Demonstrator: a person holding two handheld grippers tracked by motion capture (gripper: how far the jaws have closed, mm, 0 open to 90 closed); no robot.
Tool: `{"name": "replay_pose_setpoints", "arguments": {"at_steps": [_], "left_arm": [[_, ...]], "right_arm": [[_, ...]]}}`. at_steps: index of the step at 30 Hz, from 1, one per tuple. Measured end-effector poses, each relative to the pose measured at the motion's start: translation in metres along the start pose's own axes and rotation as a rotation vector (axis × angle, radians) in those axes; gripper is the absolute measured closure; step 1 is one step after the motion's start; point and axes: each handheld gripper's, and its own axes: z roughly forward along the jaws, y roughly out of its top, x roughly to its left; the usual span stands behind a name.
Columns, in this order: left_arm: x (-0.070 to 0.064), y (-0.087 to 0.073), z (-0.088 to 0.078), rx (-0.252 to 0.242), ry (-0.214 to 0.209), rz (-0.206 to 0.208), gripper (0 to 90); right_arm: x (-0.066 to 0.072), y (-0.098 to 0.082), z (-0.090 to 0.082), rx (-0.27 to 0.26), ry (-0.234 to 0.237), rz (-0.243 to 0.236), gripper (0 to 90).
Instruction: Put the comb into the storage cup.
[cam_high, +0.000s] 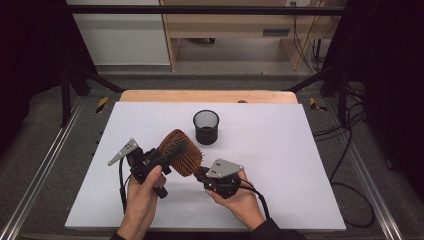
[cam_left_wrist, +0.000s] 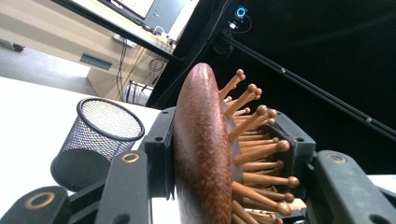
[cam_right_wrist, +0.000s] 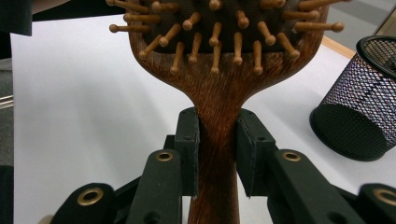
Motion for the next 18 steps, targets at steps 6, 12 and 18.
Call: {"name": "replay_pose_setpoints", "arguments": {"at_steps": [6, 12, 18], "left_arm": [[0.0009, -0.0005, -0.0002, -0.001, 0.000, -0.010, 50.2], [0.0013, -0.0007, -0.0001, -0.004, 0.002, -0.012, 50.2], [0.0022, -0.0007, -0.0006, -0.012, -0.003, -0.019, 50.3]], "right_arm": [[0.0003, -0.0006, 0.0009, -0.001, 0.005, 0.007, 72.3], [-0.0003, -0.0011, 0.0016, -0.004, 0.011, 0.015, 72.0], [-0.0010, -0.0017, 0.0024, -0.007, 0.021, 0.030, 67.0]]}}
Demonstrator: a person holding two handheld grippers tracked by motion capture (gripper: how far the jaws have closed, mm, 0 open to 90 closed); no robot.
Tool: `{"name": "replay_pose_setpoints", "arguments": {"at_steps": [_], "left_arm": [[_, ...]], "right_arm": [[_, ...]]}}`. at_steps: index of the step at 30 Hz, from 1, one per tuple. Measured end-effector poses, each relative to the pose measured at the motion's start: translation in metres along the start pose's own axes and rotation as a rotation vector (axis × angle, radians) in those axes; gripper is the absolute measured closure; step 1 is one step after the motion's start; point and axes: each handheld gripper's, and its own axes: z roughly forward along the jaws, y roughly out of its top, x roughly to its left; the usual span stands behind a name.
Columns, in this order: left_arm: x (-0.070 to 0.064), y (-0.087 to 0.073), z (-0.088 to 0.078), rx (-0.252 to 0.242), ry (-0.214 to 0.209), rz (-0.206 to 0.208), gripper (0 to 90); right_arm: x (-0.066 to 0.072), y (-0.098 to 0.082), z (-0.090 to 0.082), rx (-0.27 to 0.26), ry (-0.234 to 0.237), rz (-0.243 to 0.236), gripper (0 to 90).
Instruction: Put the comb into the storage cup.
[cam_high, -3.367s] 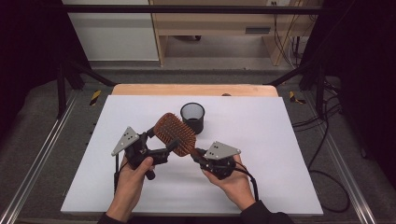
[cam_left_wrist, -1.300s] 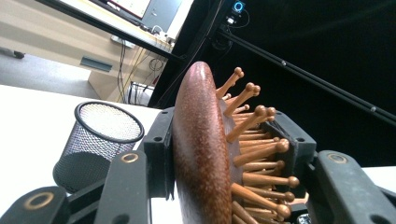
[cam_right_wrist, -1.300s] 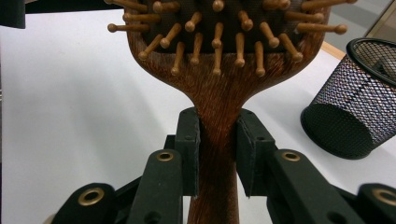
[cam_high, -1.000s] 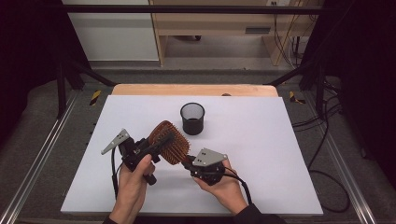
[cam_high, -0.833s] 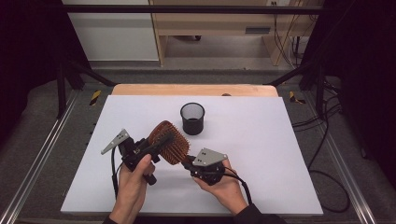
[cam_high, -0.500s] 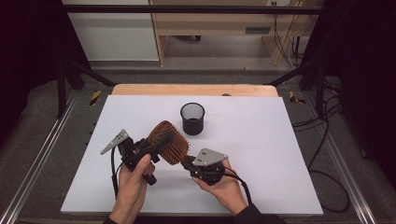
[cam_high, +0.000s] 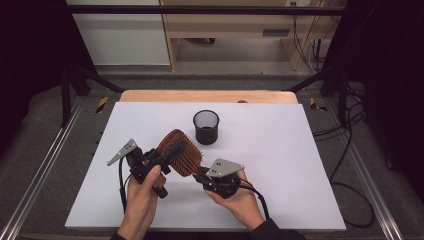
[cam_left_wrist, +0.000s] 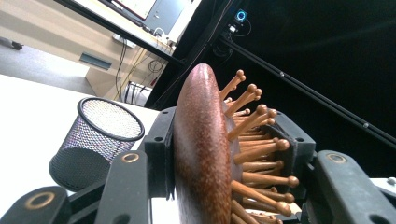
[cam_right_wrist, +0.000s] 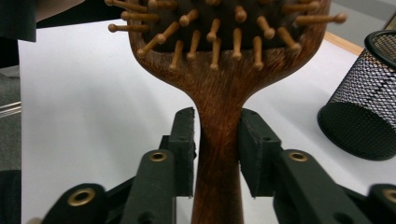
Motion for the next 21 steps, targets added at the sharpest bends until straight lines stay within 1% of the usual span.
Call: {"name": "replay_pose_setpoints", "arguments": {"at_steps": [4, 8, 11, 16, 21], "left_arm": [[0.003, 0.001, -0.001, -0.003, 0.015, 0.008, 50.2], [0.007, 0.002, -0.004, -0.013, 0.027, 0.000, 50.2], [0.010, 0.005, -0.006, -0.023, 0.032, 0.003, 50.2], [0.012, 0.009, -0.010, -0.037, 0.053, 0.019, 50.2], [0.016, 0.012, -0.013, -0.049, 0.061, 0.016, 50.2]], "right_arm": [[0.001, -0.001, 0.002, 0.001, 0.004, 0.005, 60.3], [0.001, -0.001, 0.003, 0.000, 0.014, 0.011, 53.9], [0.000, -0.001, 0.004, 0.007, 0.016, 0.023, 48.5], [-0.004, -0.002, 0.003, 0.005, 0.017, 0.051, 43.8], [-0.009, -0.004, 0.001, 0.009, 0.010, 0.074, 38.4]]}}
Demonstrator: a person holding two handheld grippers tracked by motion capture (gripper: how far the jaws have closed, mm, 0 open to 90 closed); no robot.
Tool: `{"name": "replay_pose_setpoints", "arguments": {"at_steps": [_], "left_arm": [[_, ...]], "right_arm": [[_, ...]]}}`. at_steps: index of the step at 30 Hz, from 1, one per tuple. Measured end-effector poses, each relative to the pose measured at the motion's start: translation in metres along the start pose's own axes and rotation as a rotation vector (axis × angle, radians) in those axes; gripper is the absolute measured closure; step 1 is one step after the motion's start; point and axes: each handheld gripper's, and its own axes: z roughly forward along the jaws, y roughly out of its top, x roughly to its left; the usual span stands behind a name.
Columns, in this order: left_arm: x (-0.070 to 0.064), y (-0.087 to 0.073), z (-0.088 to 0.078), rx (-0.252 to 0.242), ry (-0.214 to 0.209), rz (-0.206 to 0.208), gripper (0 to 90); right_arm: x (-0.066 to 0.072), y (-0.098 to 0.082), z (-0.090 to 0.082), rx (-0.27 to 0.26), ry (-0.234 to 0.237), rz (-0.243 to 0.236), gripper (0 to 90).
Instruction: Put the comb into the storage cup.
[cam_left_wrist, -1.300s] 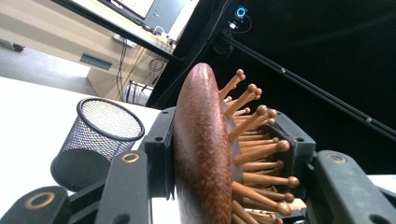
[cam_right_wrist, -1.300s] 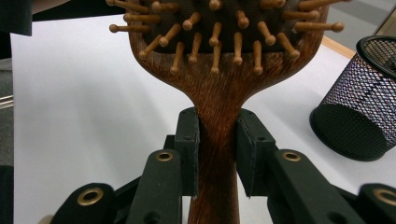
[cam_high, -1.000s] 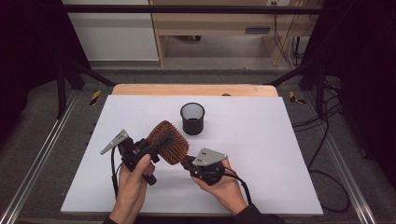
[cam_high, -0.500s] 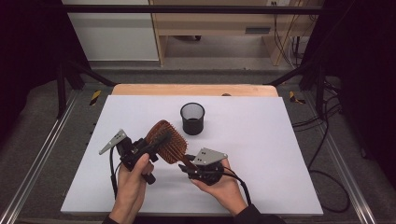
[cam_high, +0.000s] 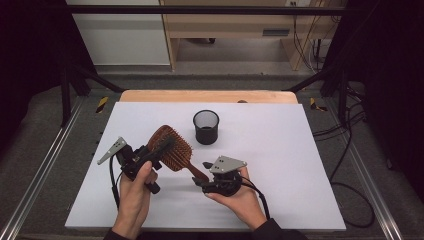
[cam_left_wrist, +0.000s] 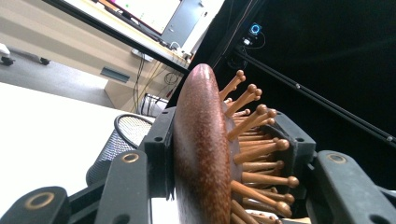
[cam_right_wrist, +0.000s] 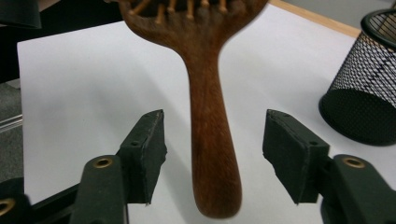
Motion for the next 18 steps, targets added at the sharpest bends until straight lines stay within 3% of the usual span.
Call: {"name": "replay_pose_setpoints", "arguments": {"at_steps": [7, 14, 18], "left_arm": [[0.003, 0.006, -0.004, -0.024, 0.010, -0.005, 50.1], [0.008, 0.013, -0.010, -0.042, 0.027, 0.014, 50.2], [0.012, 0.017, -0.014, -0.057, 0.041, 0.007, 50.2]], "right_arm": [[-0.009, -0.002, -0.004, -0.007, -0.042, 0.031, 27.4], [-0.017, -0.006, -0.006, 0.002, -0.135, 0.037, 14.4], [-0.022, -0.009, -0.007, -0.010, -0.204, 0.036, 13.8]]}}
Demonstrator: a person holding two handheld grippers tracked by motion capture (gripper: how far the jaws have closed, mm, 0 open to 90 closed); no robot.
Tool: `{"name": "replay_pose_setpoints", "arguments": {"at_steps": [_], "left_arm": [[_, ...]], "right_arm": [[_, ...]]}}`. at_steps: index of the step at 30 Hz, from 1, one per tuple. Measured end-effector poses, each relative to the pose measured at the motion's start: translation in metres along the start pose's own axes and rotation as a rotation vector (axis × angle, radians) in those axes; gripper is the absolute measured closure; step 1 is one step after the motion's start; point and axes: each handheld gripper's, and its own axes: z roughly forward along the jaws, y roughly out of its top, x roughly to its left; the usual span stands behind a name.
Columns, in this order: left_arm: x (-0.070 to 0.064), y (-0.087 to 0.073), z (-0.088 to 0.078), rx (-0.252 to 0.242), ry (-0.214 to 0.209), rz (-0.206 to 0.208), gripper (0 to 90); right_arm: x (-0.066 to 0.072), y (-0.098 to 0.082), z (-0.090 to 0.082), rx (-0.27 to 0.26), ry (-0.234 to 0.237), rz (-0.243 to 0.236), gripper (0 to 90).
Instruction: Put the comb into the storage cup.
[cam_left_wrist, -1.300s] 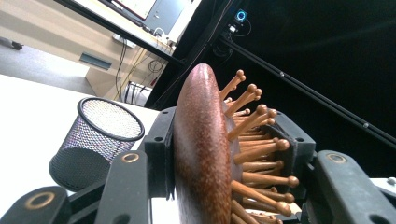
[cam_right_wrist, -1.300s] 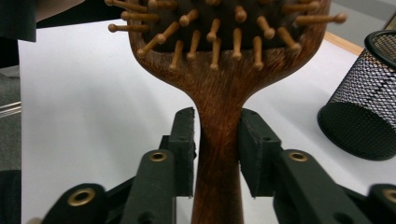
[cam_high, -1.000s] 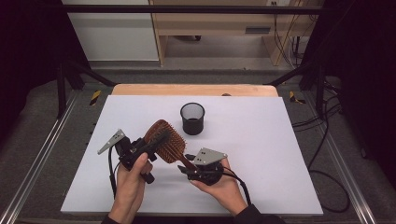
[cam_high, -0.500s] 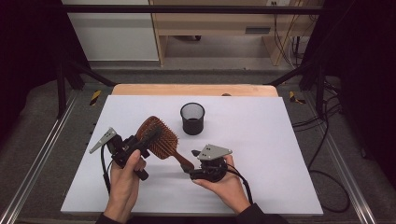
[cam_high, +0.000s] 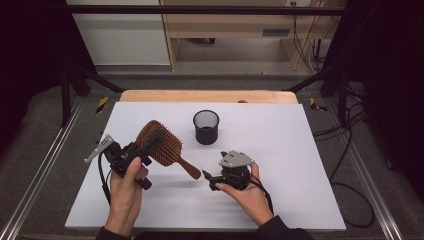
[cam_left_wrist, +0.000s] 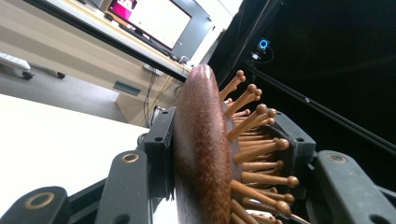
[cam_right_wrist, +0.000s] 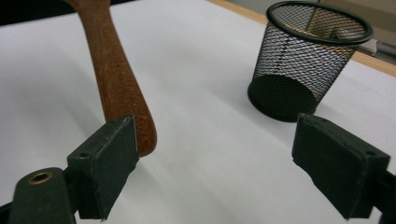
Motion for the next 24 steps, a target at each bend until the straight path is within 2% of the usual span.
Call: {"name": "replay_pose_setpoints", "arguments": {"at_steps": [3, 5, 9, 16, 24], "left_arm": [[0.002, 0.003, -0.003, -0.006, 0.010, 0.006, 50.1], [0.004, 0.005, -0.005, -0.014, 0.013, 0.005, 50.1], [0.006, 0.009, -0.008, -0.028, 0.030, 0.013, 50.2], [0.011, 0.013, -0.012, -0.040, 0.050, 0.011, 50.2], [0.013, 0.017, -0.014, -0.050, 0.067, 0.028, 50.1]], "right_arm": [[-0.008, -0.004, -0.001, -0.007, 0.008, 0.033, 11.5], [-0.012, -0.006, -0.001, 0.006, -0.014, 0.035, 11.8], [-0.019, -0.008, -0.004, 0.013, -0.022, 0.048, 13.2], [-0.027, -0.007, -0.011, -0.009, -0.018, 0.067, 10.8], [-0.034, -0.009, -0.017, -0.033, -0.049, 0.074, 8.7]]}}
